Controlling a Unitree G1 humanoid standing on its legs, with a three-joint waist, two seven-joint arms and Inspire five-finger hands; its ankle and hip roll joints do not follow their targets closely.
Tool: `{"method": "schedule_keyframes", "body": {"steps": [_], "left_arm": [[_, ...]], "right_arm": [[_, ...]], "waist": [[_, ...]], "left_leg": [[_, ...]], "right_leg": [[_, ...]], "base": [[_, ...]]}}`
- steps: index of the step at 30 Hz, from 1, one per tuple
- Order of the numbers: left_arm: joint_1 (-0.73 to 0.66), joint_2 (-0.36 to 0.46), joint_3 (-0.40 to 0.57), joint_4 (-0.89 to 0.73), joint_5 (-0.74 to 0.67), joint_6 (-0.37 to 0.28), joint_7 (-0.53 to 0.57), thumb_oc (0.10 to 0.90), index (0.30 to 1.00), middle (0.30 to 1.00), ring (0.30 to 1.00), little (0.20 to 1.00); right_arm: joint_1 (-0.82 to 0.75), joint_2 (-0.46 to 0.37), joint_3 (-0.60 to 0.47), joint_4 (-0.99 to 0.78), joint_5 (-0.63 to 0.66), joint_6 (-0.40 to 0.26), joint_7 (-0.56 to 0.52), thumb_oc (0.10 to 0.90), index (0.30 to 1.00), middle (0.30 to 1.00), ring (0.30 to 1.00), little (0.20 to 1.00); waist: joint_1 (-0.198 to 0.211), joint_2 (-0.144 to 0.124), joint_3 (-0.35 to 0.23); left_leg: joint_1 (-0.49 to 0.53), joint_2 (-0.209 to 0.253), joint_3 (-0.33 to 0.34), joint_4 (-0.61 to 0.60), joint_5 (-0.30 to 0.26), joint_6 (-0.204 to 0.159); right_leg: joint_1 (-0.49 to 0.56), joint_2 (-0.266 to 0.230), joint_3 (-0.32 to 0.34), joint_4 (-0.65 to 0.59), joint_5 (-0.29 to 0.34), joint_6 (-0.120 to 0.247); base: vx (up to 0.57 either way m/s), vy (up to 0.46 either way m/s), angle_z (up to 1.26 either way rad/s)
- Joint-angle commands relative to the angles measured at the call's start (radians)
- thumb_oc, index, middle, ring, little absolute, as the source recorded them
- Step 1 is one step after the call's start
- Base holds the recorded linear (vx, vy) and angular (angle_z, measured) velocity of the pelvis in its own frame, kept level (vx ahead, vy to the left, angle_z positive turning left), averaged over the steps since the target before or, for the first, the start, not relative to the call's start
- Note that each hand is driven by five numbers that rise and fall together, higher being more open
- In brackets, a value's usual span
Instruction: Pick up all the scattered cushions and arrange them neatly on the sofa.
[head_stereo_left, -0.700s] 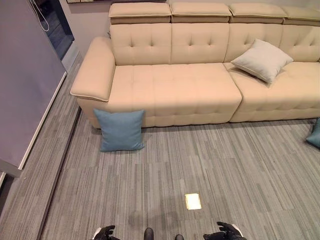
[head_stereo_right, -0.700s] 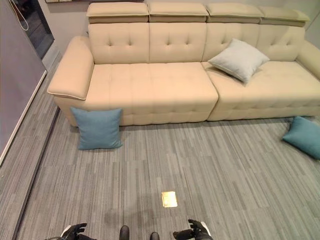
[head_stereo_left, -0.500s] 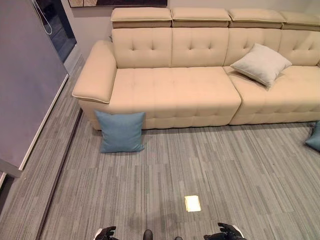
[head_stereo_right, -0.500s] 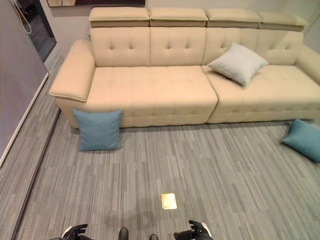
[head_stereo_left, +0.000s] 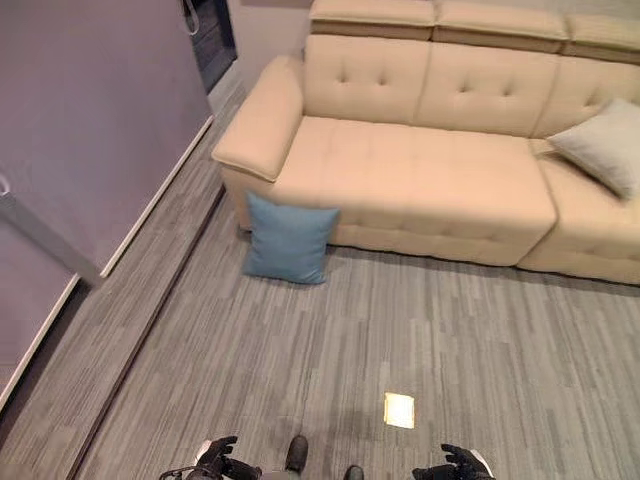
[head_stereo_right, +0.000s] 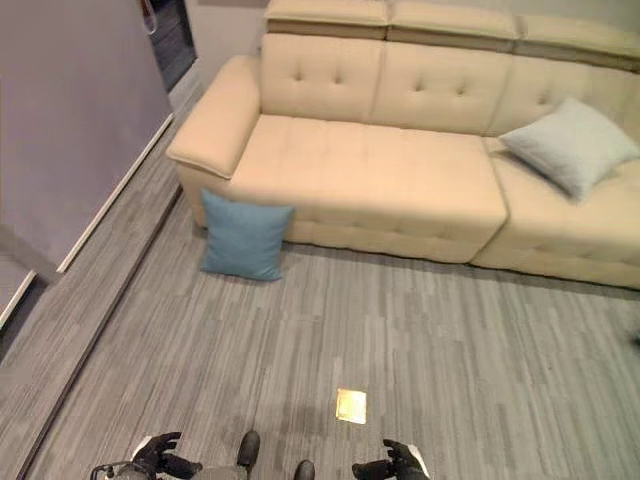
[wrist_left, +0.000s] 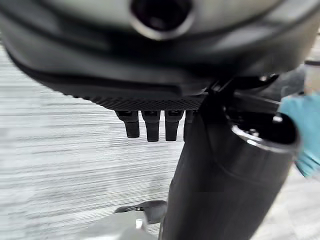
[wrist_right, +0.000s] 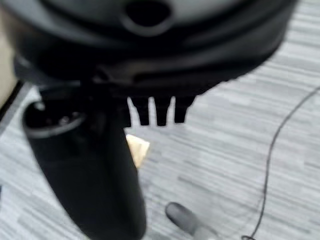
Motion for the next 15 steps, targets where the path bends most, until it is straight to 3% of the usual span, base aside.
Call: {"method": "schedule_keyframes", "body": {"steps": [1,4,9,13,14,15], "left_arm": [[-0.064,-0.005,0.003,0.018,0.009,-0.029,0.024,0.800,0.900,0.900,0.900,0.900],[-0.055,-0.001,0.013,0.023,0.016,-0.027,0.023,0.800,0.900,0.900,0.900,0.900],[-0.042,0.014,0.038,0.033,0.005,-0.026,0.022,0.800,0.900,0.900,0.900,0.900],[-0.049,0.042,0.052,0.028,0.005,-0.025,0.021,0.800,0.900,0.900,0.900,0.900],[-0.053,0.051,0.061,0.026,-0.002,-0.028,0.023,0.800,0.900,0.900,0.900,0.900],[-0.053,0.053,0.067,0.024,-0.011,-0.030,0.023,0.800,0.900,0.900,0.900,0.900]], "right_arm": [[-0.019,-0.049,-0.004,-0.007,0.014,-0.026,-0.033,0.800,0.900,0.900,0.900,0.900],[-0.014,-0.039,-0.001,0.004,0.003,-0.019,-0.031,0.800,0.900,0.900,0.900,0.900],[-0.020,-0.019,0.012,0.008,-0.011,-0.012,-0.030,0.800,0.900,0.900,0.900,0.900],[-0.040,-0.007,0.016,-0.033,-0.011,-0.009,-0.022,0.800,0.900,0.900,0.900,0.900],[-0.044,-0.005,0.018,-0.052,-0.003,-0.013,-0.019,0.800,0.900,0.900,0.900,0.900],[-0.044,-0.005,0.019,-0.056,0.002,-0.016,-0.019,0.800,0.900,0.900,0.900,0.900]], "waist": [[-0.011,-0.028,0.010],[-0.016,-0.032,-0.001],[0.001,-0.050,-0.009],[0.004,-0.046,0.016],[-0.006,-0.040,0.028],[-0.015,-0.037,0.028]], "left_leg": [[0.002,0.018,0.145,0.087,-0.108,-0.005],[0.010,0.030,0.199,0.077,-0.120,0.010],[0.014,0.015,0.198,0.072,-0.135,0.028],[0.046,-0.007,0.180,0.061,-0.154,0.067],[0.076,-0.011,0.159,0.058,-0.164,0.077],[0.098,-0.015,0.146,0.050,-0.168,0.081]], "right_leg": [[-0.020,-0.089,0.103,0.043,-0.087,0.089],[-0.012,-0.095,0.086,0.042,-0.089,0.096],[-0.017,-0.117,0.101,0.088,-0.094,0.113],[-0.114,-0.171,0.135,0.329,-0.067,0.147],[-0.162,-0.153,0.187,0.415,-0.058,0.149],[-0.180,-0.126,0.217,0.426,-0.065,0.140]], "base": [[0.02,0.077,0.83],[0.11,0.094,0.53],[0.11,0.138,0.15],[0.13,0.250,-0.02],[0.20,0.207,-0.08],[0.16,0.149,0.02]]}}
